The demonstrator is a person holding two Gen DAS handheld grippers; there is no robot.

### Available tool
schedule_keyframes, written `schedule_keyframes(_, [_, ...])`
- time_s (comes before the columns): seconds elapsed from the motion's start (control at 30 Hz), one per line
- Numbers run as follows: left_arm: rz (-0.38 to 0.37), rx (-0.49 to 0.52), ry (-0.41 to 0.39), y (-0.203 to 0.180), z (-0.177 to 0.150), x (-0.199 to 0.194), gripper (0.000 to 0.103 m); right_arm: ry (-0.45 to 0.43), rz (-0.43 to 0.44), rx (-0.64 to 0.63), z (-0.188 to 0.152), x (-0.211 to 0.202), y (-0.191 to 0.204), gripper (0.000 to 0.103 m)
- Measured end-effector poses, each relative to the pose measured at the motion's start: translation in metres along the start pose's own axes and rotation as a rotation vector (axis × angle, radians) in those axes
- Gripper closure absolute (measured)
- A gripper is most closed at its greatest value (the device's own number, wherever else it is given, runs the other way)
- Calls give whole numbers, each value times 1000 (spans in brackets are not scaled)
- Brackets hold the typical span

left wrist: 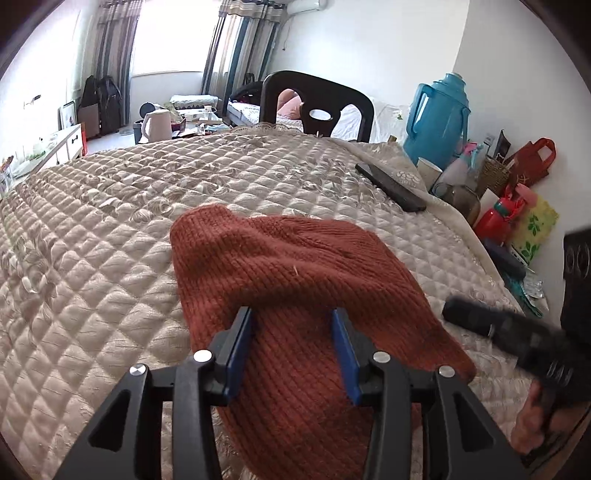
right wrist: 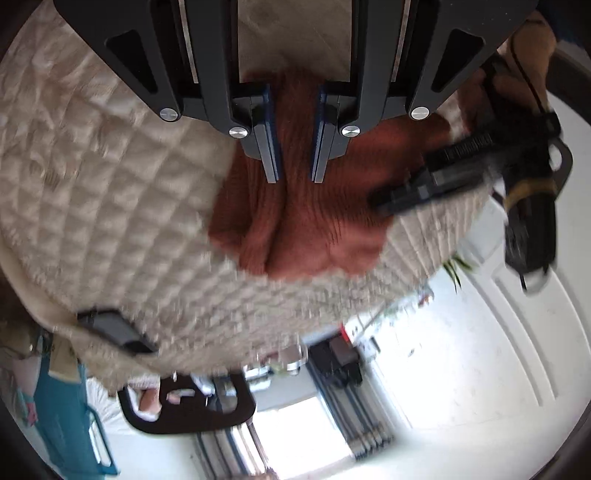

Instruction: Fold small clothes

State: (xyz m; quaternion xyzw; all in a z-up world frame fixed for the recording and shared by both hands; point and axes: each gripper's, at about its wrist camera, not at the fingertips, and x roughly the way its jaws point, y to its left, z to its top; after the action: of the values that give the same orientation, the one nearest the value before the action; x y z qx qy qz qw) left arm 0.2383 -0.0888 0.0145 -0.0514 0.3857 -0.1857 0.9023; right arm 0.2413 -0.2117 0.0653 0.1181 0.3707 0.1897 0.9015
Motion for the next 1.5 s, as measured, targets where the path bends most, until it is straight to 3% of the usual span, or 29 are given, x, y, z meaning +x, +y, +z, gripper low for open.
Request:
schedule_keyframes(0.07, [-32, -32, -19, 6, 8, -8, 58, -30, 21, 1, 12, -3, 3, 86])
schedule_keyframes(0.17, [-3, -63, -45, 16, 23, -9, 58, -20, 22, -54, 30, 7, 16, 86])
schedule_keyframes(0.27, [28, -83, 33, 24, 31, 21, 58, 40, 49, -75, 43, 42, 21, 86])
schedule_keyframes(0.33, [54, -95, 88, 30, 25, 42, 57, 103, 15, -71, 48, 71, 15, 86])
schedule_keyframes(0.43, [58, -83, 41, 29, 17, 41, 54, 113, -26, -79, 49, 88, 0, 99])
schedule_keyframes(0.67, [35, -91, 36, 33, 17, 39, 53, 80, 104, 106, 44, 84, -38, 103])
schedule_keyframes(0.73, [26, -95, 31, 33, 19, 31, 53, 83, 98, 123, 44, 76, -35, 103])
schedule_keyframes(0.83, [6, -87, -16, 28, 16, 6, 53, 35, 32, 29, 43, 50, -11, 101])
schedule_keyframes(1.0, [-28, -21, -40, 8, -5, -18, 53, -8, 39, -66, 26, 22, 18, 101])
schedule_keyframes(1.13, [14, 77, -41, -9, -19, -10, 53, 70, -40, -88, 11, 43, 10, 103])
schedule_keyframes(1.23, [18, 90, -37, -9, -18, -10, 53, 65, 41, 20, 12, 44, -13, 103])
schedule_keyframes(1.5, [-47, 53, -56, -9, -29, -45, 53, 16, 14, -66, 4, 4, 19, 101])
